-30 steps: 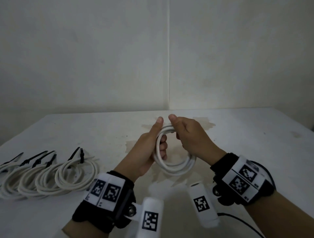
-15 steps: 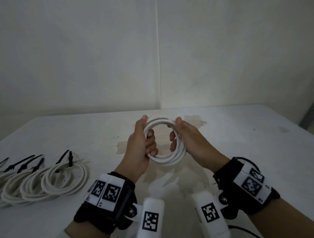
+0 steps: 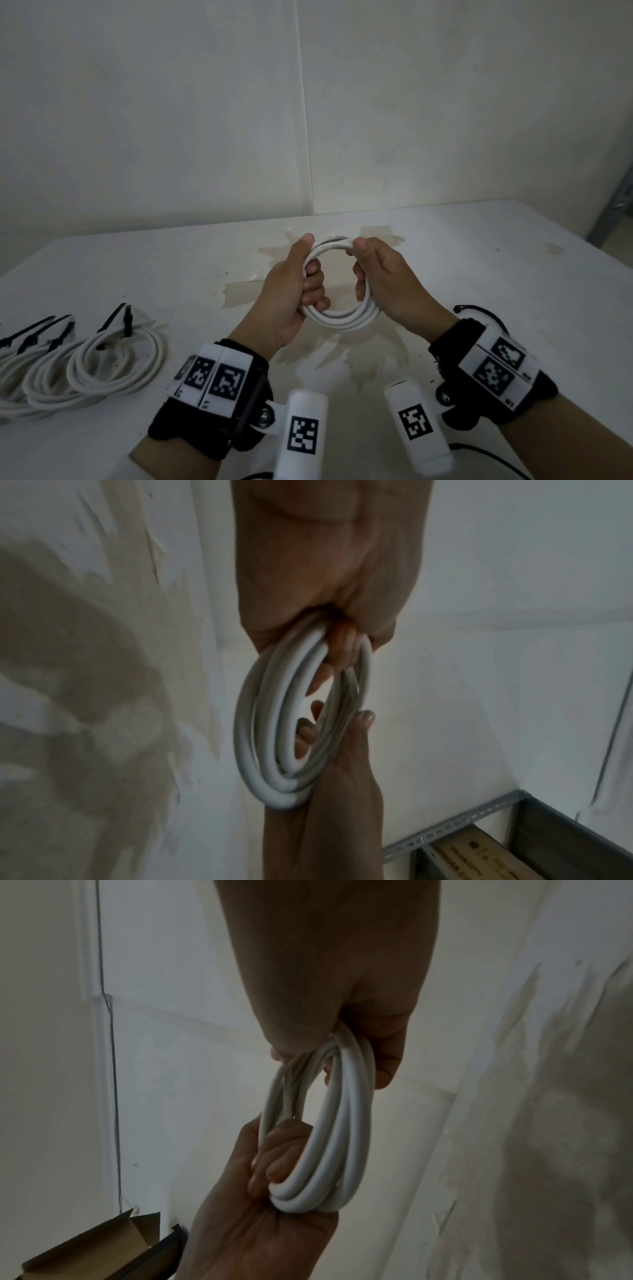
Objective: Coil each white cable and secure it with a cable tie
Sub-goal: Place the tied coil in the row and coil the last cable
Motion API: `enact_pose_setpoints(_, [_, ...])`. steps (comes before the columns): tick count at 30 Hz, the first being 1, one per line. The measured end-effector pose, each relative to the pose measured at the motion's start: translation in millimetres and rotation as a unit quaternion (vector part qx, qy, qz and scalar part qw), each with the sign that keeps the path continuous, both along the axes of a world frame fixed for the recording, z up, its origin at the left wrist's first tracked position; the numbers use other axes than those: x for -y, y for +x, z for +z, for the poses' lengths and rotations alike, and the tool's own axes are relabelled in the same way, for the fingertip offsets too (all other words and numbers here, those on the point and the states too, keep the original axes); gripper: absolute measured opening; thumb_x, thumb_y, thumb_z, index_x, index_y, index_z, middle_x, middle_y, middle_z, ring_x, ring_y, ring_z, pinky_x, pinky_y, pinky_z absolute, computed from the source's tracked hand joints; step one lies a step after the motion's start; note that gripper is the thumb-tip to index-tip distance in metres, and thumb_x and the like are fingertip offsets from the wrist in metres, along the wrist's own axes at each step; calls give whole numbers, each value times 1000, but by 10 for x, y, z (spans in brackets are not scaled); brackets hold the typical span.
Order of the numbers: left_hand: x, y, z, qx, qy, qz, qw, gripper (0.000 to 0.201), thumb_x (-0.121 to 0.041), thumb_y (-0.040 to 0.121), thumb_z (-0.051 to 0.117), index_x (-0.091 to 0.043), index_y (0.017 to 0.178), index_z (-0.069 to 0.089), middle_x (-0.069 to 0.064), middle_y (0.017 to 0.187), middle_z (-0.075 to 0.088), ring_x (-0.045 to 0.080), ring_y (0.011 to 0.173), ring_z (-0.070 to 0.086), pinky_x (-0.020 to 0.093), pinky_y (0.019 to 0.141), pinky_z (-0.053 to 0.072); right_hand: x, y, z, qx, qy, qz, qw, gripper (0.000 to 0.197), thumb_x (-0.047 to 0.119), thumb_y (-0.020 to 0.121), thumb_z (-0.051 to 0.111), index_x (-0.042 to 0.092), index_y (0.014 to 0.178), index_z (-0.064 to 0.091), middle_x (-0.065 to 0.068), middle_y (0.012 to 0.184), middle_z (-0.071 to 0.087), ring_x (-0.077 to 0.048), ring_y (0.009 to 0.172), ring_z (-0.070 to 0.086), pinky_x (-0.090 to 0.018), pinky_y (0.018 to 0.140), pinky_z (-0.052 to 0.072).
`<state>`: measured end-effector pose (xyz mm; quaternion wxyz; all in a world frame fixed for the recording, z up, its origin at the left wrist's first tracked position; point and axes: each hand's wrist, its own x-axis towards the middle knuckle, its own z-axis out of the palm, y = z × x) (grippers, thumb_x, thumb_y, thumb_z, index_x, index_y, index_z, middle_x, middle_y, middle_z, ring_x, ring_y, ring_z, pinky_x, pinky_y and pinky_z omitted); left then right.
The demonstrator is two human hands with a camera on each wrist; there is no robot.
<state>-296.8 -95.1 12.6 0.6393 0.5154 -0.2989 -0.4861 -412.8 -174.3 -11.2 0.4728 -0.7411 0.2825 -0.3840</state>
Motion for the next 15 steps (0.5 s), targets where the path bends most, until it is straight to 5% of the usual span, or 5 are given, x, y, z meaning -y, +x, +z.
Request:
enact_pose_setpoints(7, [74, -168, -75, -5, 8, 23, 1000, 46, -38, 92, 45, -17, 53, 31, -6, 40, 21, 9, 32, 18, 18, 36, 26, 17, -212, 8, -50, -8, 7, 999, 34, 46, 94, 28, 24, 84, 52, 6, 70, 52, 2, 52, 53, -17, 55, 40])
enact_pose_setpoints(9, [89, -201, -100, -13, 13, 31, 999, 46, -37, 92, 46, -17, 54, 31, -6, 39, 20, 9, 31, 17, 18, 36, 23, 68, -323, 25, -66, 2, -1, 998, 48, 57, 87, 22, 24, 88, 58, 9, 75, 57, 2, 63, 56, -16, 63, 42])
enact_pose_setpoints(11, [94, -214, -131, -15, 15, 36, 999, 45, -36, 93, 46, -18, 55, 30, -6, 39, 19, 9, 31, 17, 18, 36, 23, 202, -493, 25, -99, 12, -67, 993, 64, 61, 85, 21, 15, 103, 61, 1, 89, 60, -9, 77, 58, -22, 68, 42])
enact_pose_setpoints(15, [110, -188, -164, -18, 15, 47, 999, 45, -36, 93, 45, -18, 56, 29, -6, 39, 19, 9, 31, 16, 18, 36, 22, 543, -987, -128, -368, -47, -186, 910, 51, 47, 90, 47, 5, 116, 53, -17, 124, 48, -29, 111, 49, -33, 88, 38])
